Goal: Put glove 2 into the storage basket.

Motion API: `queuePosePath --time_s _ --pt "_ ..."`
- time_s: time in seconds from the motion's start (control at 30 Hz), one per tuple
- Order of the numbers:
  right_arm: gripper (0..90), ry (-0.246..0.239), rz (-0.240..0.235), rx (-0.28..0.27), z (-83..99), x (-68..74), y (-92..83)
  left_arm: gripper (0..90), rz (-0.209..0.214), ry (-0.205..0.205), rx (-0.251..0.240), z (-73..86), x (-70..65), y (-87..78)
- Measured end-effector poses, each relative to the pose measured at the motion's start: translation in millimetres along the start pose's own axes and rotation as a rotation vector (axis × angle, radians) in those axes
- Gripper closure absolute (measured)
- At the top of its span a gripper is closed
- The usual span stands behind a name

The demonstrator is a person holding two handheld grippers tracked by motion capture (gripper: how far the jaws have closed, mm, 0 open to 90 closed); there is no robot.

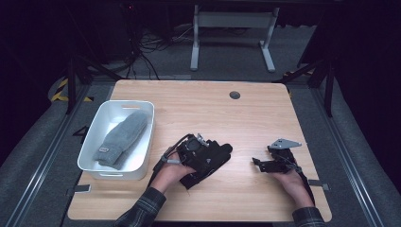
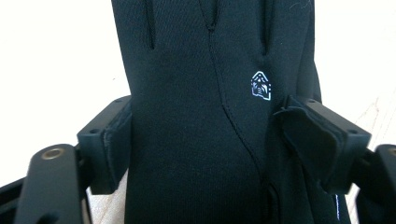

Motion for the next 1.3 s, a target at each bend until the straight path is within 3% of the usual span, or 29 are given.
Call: queuePosePath --time_s 0.1,0.33,0.43,0.53,0.9,1.3 --pt "16.4 0.001 -0.001 -0.001 0.0 0.1 0.0 29.7 0.008 0.012 -0.007 0.2 -1.5 -1.3" --pt "16.3 -0.001 -0.001 -0.001 0.1 0.2 0.0 57.8 0.059 0.001 -0.002 0.0 -5.0 -4.8" --pt "16.3 -0.001 -0.002 -0.001 0.1 0.2 0.0 61.7 0.074 -0.006 0.002 -0.2 -5.4 -5.2" --pt "16.4 -0.002 -0.002 -0.001 0.1 0.2 -0.1 66.1 0.084 -0.04 0.011 -1.3 -6.2 -6.4" --pt "16.3 -0.001 -0.002 0.0 0.0 0.3 0.0 68.1 0.106 -0.098 -0.019 -5.3 -6.4 -23.9" --pt "16.3 -0.003 -0.002 0.0 0.1 0.2 0.0 68.1 0.096 -0.107 -0.084 -18.5 -8.3 -59.7"
Point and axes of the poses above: each handheld gripper's, and its own axes: y roughly forward along the jaws, z roughly out of its underside, x roughly to its left, the point moved 4 cm from there along y, roughly forward along the jaws, and after that the axes turned 6 degrees about -x, right-handed, at the moved point
